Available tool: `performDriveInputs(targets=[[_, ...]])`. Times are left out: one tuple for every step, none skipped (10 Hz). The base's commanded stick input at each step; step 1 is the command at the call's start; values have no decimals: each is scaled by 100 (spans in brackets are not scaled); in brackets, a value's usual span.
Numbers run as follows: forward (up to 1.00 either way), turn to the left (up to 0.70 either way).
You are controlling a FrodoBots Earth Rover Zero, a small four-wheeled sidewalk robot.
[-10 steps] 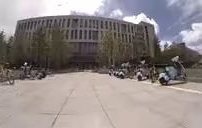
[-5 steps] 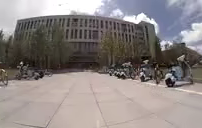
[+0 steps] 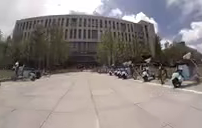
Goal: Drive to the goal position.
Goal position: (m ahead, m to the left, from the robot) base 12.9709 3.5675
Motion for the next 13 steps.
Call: performDriveInputs(targets=[[70, 3], [70, 3], [70, 3], [70, 3], [70, 3], [70, 3], [70, 3], [70, 3], [70, 3], [70, 3], [70, 3], [70, 3], [70, 3]])
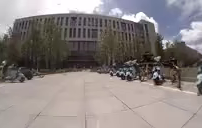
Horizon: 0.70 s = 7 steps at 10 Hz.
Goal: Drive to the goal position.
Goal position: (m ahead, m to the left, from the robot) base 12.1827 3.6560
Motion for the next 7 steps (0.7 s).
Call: performDriveInputs(targets=[[70, 3], [70, 3], [70, 3], [70, 3], [70, 3], [70, 3], [70, 3]])
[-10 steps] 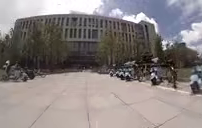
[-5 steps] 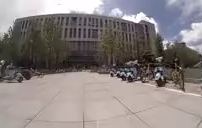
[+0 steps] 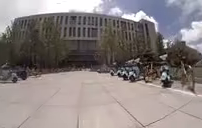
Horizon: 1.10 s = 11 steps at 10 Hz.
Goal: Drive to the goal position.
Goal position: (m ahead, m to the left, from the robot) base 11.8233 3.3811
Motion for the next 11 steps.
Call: performDriveInputs(targets=[[70, 3], [70, 3], [70, 3], [70, 3], [70, 3], [70, 3], [70, 3], [70, 3], [70, 3], [70, 3], [70, 3]])
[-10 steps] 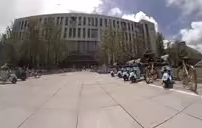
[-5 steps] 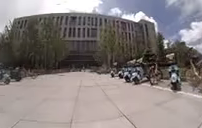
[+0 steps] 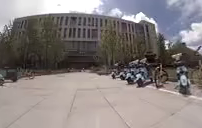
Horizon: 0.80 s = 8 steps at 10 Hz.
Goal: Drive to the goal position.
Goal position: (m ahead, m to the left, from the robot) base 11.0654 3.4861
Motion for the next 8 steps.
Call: performDriveInputs(targets=[[70, 3], [70, 38], [70, 38], [70, 38], [70, 27], [70, 3], [70, 3], [70, 3]])
